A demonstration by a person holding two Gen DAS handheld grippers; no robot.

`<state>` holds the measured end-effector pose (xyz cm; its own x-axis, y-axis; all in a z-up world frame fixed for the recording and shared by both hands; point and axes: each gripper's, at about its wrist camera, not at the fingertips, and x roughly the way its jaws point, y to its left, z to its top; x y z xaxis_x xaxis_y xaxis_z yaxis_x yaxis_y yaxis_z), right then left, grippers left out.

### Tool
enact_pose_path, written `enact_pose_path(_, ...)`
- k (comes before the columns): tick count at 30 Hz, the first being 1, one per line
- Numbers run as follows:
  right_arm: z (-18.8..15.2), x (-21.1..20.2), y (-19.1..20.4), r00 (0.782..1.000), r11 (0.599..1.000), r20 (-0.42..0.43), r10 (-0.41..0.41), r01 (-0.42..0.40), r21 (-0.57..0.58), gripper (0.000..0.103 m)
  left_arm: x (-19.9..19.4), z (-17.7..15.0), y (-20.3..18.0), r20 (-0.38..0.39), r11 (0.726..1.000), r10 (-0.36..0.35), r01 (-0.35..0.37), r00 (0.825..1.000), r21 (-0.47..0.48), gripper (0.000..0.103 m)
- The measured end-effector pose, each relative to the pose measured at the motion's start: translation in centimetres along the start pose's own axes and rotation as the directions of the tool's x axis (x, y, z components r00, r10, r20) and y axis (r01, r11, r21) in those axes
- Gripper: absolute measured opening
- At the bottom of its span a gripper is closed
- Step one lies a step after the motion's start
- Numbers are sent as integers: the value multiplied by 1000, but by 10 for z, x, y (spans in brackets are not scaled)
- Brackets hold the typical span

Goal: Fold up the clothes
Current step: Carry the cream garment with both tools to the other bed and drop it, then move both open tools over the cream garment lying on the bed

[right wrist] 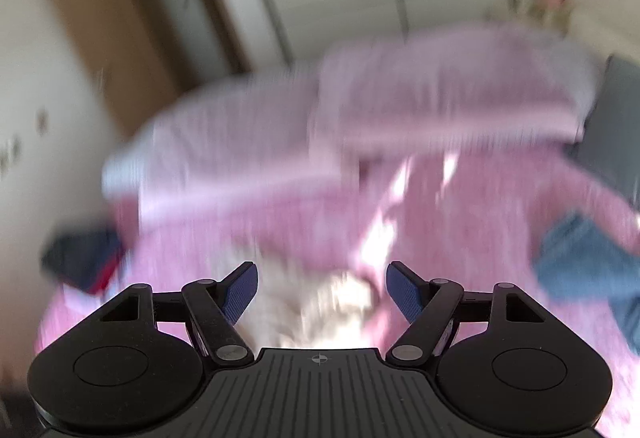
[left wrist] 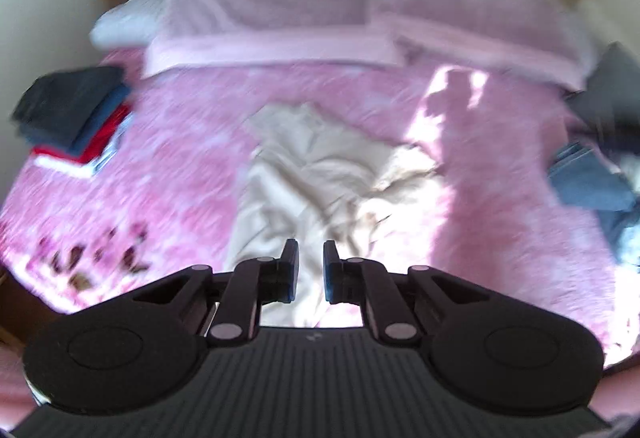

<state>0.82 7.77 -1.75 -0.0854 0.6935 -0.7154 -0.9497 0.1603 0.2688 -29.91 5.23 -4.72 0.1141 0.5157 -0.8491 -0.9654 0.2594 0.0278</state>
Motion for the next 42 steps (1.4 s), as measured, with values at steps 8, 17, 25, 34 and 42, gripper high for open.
enact_pose_path(8,-141,8,34,967,982,-253,-3,-45,-184,74,-2,-33,4,-63,999,26,-29,998,-33,12)
enact_pose_path(17,-123,6,50,982,966,-189,-24,-26,-257,74,-6,-12,8,10,995,96,-96,995,35,21)
enact_pose_path(25,-113,31,75,981,983,-176,-80,49,-178,74,29,27,43,36,987,33,-39,999,159,21)
enact_pose_path(34,-99,83,143,969,984,-171,-180,178,-30,74,82,87,128,12,953,-47,41,999,299,21)
enact_pose_path(42,-118,113,184,939,952,-224,-262,290,102,74,133,111,177,-75,911,-91,114,993,397,21)
